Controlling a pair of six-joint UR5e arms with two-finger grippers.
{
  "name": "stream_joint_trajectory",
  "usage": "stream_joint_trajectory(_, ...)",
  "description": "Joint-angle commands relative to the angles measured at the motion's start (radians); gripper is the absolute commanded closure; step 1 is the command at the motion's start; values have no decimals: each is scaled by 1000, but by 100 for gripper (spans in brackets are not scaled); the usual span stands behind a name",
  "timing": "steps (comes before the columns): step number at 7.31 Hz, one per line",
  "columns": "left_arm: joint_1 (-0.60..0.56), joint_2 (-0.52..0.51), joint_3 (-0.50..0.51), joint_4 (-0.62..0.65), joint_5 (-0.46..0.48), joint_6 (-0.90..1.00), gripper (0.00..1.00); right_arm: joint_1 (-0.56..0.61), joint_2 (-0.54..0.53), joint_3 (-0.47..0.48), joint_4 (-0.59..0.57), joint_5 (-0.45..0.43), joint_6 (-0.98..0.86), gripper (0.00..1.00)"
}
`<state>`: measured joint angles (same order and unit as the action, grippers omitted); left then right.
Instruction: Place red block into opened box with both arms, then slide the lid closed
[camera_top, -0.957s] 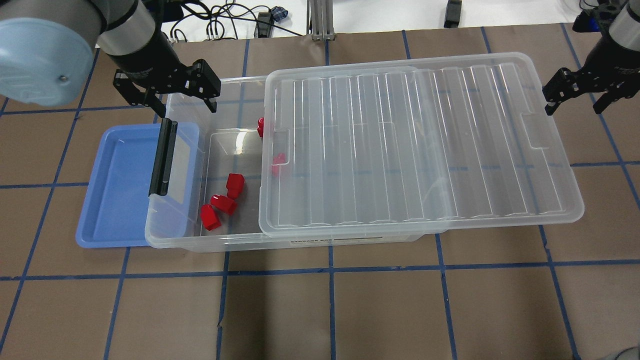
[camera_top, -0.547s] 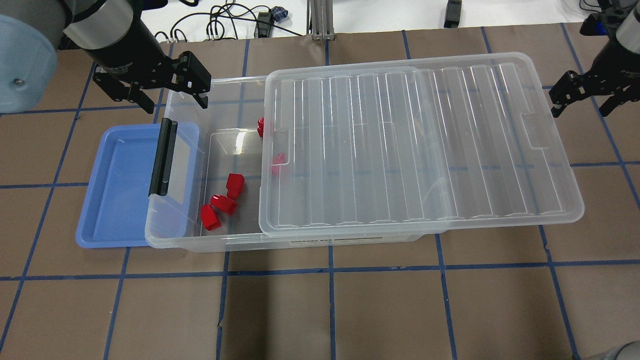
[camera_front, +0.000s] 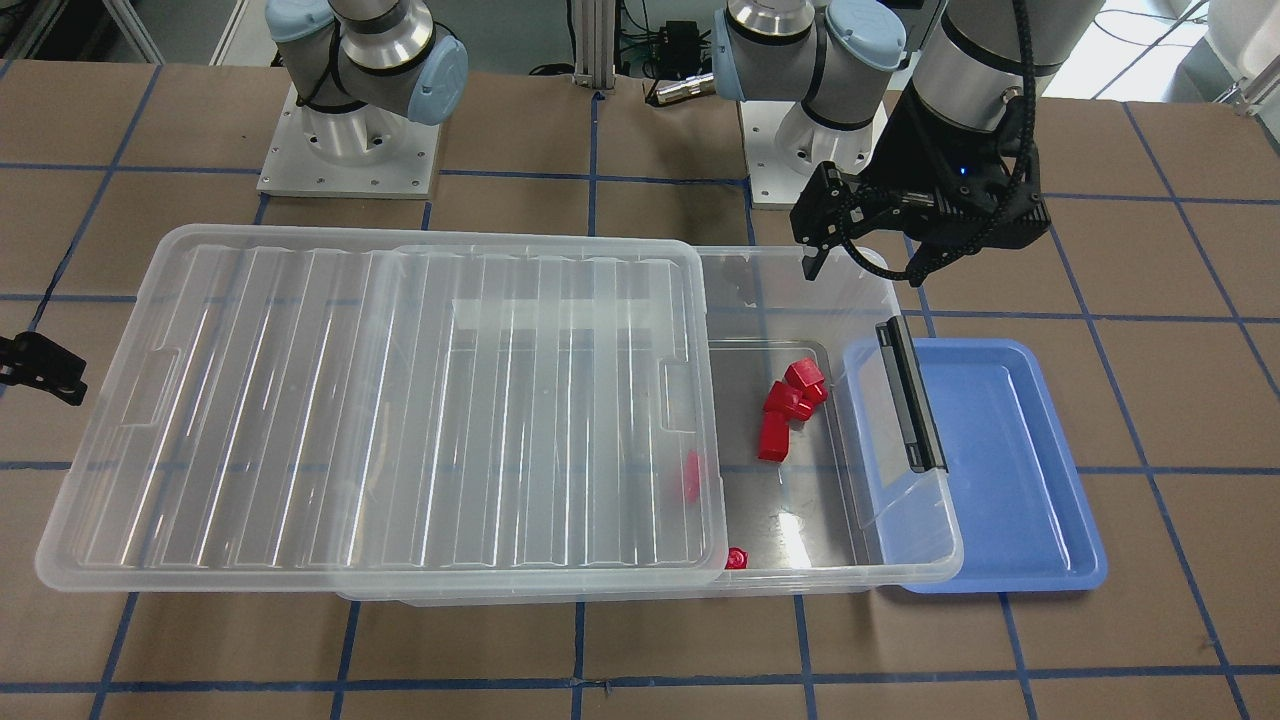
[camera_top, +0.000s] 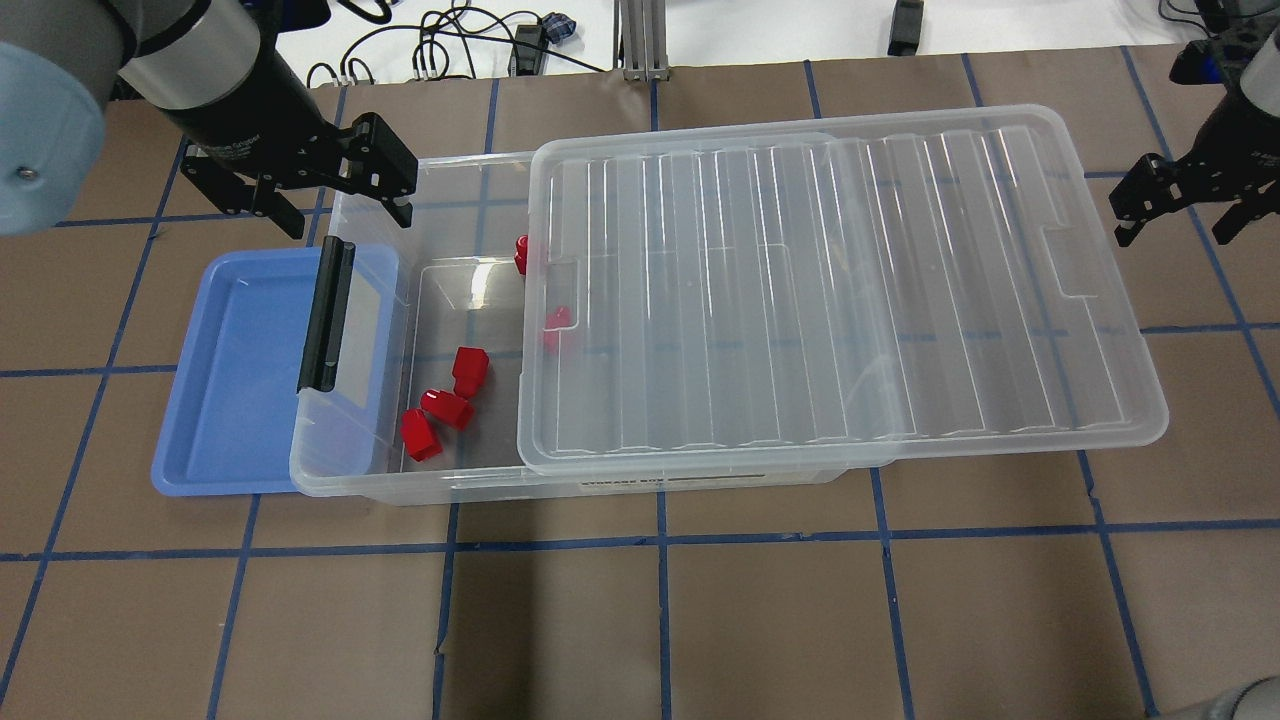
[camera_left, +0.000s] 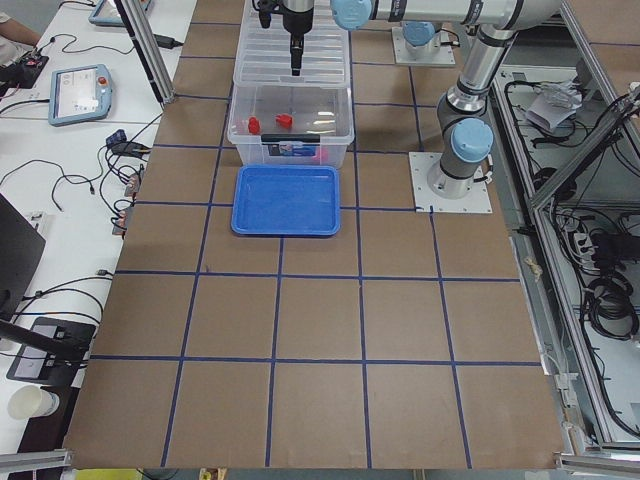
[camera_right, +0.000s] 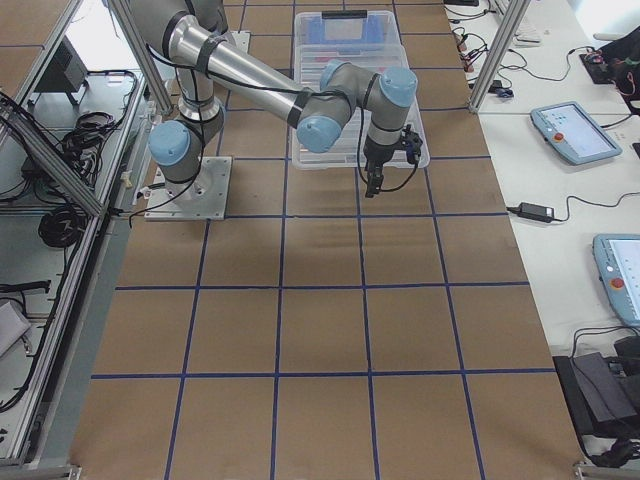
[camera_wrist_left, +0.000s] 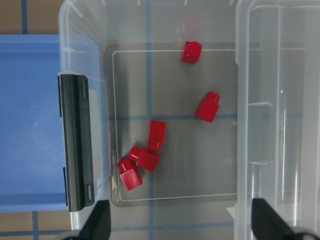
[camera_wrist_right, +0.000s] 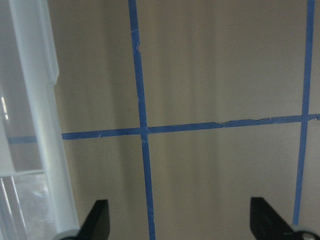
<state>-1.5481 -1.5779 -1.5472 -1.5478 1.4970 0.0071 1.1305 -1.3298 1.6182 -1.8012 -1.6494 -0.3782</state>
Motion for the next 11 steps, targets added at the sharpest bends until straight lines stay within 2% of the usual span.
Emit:
stream_joint_trajectory(1,2,-5,21,-52,3,1,0,5,-8,6,6,3,12,0)
stream_joint_trajectory(7,-1,1,19,-49,5,1,0,21,-9,9,17,5,24,0)
stream_joint_trajectory(11,0,1,19,-49,5,-1,0,126,-9,9,17,5,157,0)
